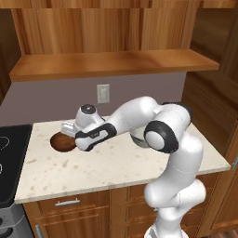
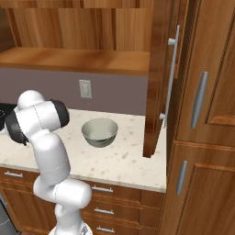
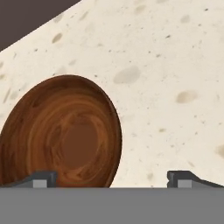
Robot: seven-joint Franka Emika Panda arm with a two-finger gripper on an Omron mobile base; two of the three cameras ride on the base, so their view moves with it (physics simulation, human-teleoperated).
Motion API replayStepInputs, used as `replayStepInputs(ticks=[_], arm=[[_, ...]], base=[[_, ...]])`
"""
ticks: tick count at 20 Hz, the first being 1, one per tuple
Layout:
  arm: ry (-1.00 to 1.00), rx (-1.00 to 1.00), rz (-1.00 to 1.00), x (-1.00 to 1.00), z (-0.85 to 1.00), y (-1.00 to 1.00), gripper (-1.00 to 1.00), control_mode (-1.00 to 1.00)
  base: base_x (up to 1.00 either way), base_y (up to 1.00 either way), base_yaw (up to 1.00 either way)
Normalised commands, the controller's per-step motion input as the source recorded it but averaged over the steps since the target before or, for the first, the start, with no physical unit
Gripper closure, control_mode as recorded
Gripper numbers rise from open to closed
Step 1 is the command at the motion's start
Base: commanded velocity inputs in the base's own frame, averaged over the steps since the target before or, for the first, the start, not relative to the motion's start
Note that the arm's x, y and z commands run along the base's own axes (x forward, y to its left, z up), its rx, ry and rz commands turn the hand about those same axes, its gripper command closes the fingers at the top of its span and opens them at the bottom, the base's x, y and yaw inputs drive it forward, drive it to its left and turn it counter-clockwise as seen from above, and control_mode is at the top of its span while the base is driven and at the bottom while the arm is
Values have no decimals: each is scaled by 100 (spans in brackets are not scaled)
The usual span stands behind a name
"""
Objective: Pick up the bowls on the counter and stack them on top of one another in the open cabinet. Place the smaller bowl on top of the larger bowl.
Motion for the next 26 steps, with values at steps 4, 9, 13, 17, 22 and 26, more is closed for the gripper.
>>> replayStepInputs(ticks=[4,9,13,17,22,26], arm=[[0,0,0,30,-26,37,-100,-100],[0,-2,0,24,-23,30,-100,-100],[0,-6,0,9,-18,16,100,-100],[0,0,0,0,0,0,100,-100],[0,1,-2,0,13,0,100,-100],[-1,2,-7,0,57,0,100,-100]], base=[[0,0,0],[0,0,0],[0,0,0],[0,0,0],[0,0,0],[0,0,0]])
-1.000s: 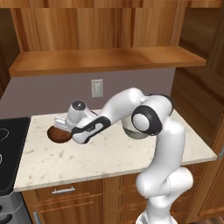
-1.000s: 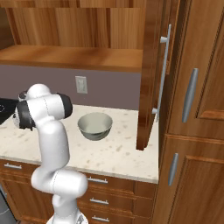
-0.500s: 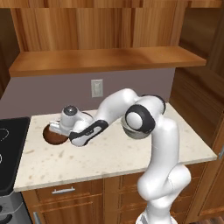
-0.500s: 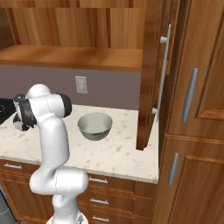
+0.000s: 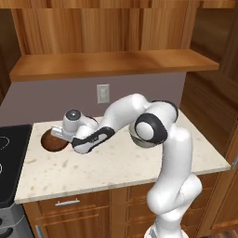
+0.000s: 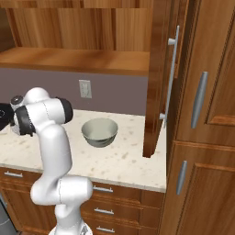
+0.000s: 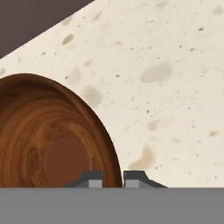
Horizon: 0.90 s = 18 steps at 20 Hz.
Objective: Pick up the bowls on the counter and stack them on top of one another in the open cabinet. Place the smaller bowl on top of the larger bowl.
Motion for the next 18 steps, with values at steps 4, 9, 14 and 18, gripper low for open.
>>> replayStepInputs(ticks=[4,9,14,18], arm=[[-1,3,-8,0,79,0,100,-100],[-1,4,-8,-33,66,-23,100,-100],[0,5,-7,-72,46,-49,100,-100],[0,3,-8,-66,61,-42,100,-100]], base=[[0,0,0],[0,0,0],[0,0,0],[0,0,0]])
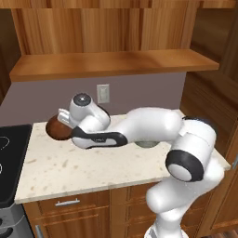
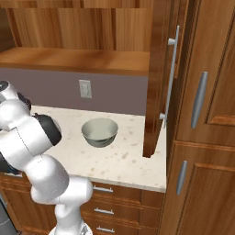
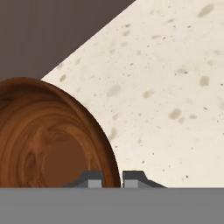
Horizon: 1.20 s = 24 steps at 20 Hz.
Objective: Pick up the bowls on the counter and stack them on top of one another in the open cabinet. Place the smaller bowl on top of the larger bowl.
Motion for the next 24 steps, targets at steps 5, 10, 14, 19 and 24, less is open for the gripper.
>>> replayStepInputs(ticks=[5,10,14,19,24], arm=[[0,5,-9,-65,71,-43,100,-100],[0,3,-8,-64,69,-42,100,-100],[0,3,-8,-66,61,-44,100,-100],[0,2,-8,-65,52,-46,100,-100],[1,3,-10,-63,44,-55,100,-100]], base=[[0,0,0],[0,0,0],[0,0,0],[0,0,0],[0,0,0]])
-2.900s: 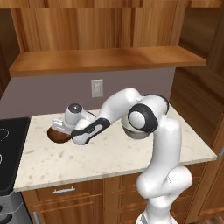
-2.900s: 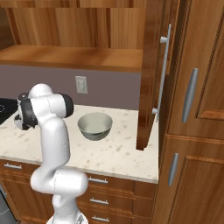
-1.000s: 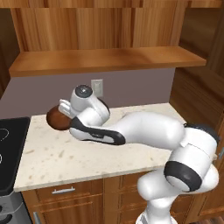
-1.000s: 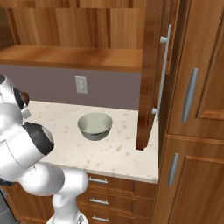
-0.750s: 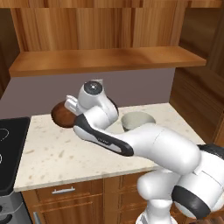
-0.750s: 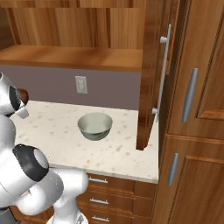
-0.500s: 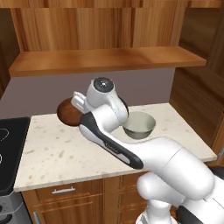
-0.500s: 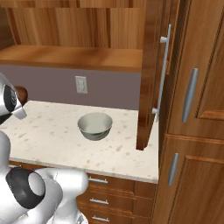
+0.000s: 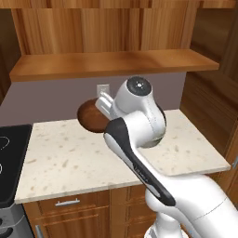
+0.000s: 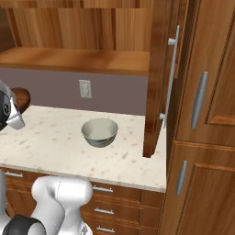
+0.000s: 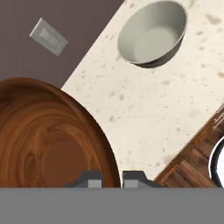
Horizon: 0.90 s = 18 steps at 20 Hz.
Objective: Pick up the bowls on the counter and stack them on top of one another in the open cabinet. Place the smaller bowl on top of the larger bowl.
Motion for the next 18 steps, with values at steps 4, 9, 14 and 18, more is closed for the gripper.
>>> replayStepInputs(ticks=[4,9,14,18], arm=[[2,4,-12,-40,29,-69,100,-100],[4,6,-12,-9,18,-84,100,-100],[7,9,-11,0,16,-89,100,-100],[3,11,-4,8,15,-78,100,-100]], base=[[0,0,0],[0,0,0],[0,0,0],[0,0,0]])
